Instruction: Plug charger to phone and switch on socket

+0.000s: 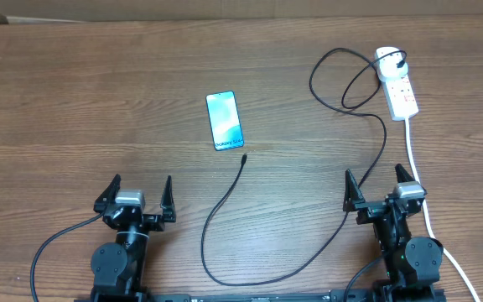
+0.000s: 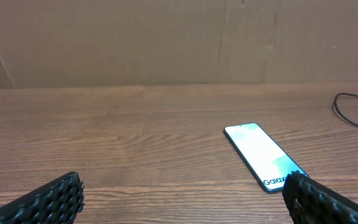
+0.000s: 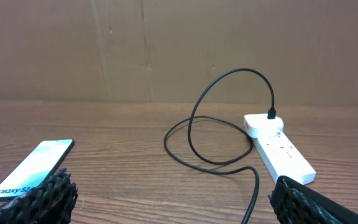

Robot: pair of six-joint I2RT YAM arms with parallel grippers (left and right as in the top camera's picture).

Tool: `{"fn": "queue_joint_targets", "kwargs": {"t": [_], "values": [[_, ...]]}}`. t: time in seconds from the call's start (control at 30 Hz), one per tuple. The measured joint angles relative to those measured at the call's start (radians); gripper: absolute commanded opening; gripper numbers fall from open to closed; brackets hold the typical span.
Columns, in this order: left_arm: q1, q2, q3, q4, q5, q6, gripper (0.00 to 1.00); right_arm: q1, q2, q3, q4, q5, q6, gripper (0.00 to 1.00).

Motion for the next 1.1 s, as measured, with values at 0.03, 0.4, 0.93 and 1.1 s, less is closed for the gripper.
{"fn": "queue_joint_targets", "kwargs": {"t": [0.03, 0.4, 0.93, 1.1], "values": [[0.000, 0.000, 0.000, 0.000, 0.000, 0.000, 0.99, 0.000, 0.000, 0.000, 0.000, 0.000, 0.000, 1.00], [0.000, 0.000, 0.000, 0.000, -0.001, 0.019, 1.00, 0.000, 0.000, 0.000, 0.000, 0.000, 0.000, 1.00], [0.000, 0.000, 0.000, 0.000, -0.001, 0.026, 1.00, 0.000, 0.000, 0.000, 0.000, 0.000, 0.000, 1.00], [0.000, 0.000, 0.000, 0.000, -0.001, 0.026, 0.99, 0.000, 0.000, 0.000, 0.000, 0.000, 0.000, 1.00]]}}
